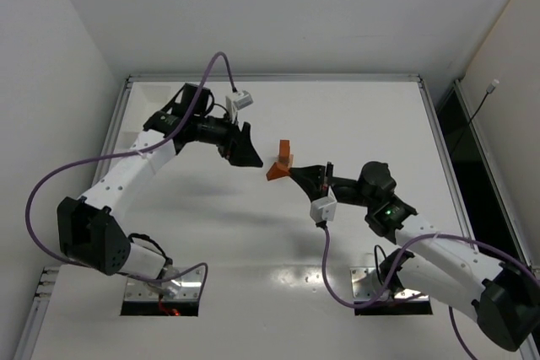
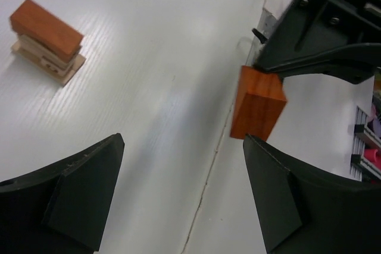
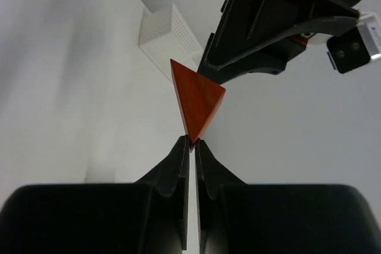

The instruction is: Build the wood block tower

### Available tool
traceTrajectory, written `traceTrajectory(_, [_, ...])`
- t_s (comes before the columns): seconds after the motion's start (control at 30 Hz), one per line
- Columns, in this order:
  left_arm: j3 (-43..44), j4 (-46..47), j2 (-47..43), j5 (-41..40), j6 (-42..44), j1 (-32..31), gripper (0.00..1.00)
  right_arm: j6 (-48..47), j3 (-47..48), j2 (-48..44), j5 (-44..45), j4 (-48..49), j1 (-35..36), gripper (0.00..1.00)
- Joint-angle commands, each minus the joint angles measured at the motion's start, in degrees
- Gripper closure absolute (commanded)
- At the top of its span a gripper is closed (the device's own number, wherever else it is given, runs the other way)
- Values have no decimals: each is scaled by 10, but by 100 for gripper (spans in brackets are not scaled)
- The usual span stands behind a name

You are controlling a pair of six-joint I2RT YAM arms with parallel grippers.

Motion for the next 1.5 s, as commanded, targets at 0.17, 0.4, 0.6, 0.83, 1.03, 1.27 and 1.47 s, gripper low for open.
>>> traceTrajectory(0.17, [13,24,-77,-23,25,-94,21,-16,-13,16,-49,85,4,100])
traceTrajectory(0.4, [8,29,-88,-31,31,-121,21,-16,-13,16,-49,91,4,100])
traceTrajectory(0.6, [-3,29,-88,-41,36,-121,21,-16,-6,16,-49,86,4,100])
traceTrajectory(0.83, [-8,35,-88,-52,36,-121,21,-16,0,-1,-56,72,10,100])
traceTrajectory(1.03, [-8,35,-83,-53,41,-121,21,-16,-5,-7,-56,72,22,100])
traceTrajectory(1.27, [-8,41,-78,-53,41,-121,24,-16,0,-7,-49,66,33,100])
traceTrajectory(1.47, [-8,47,-66,-46,30,-121,27,-16,0,3,-43,72,38,100])
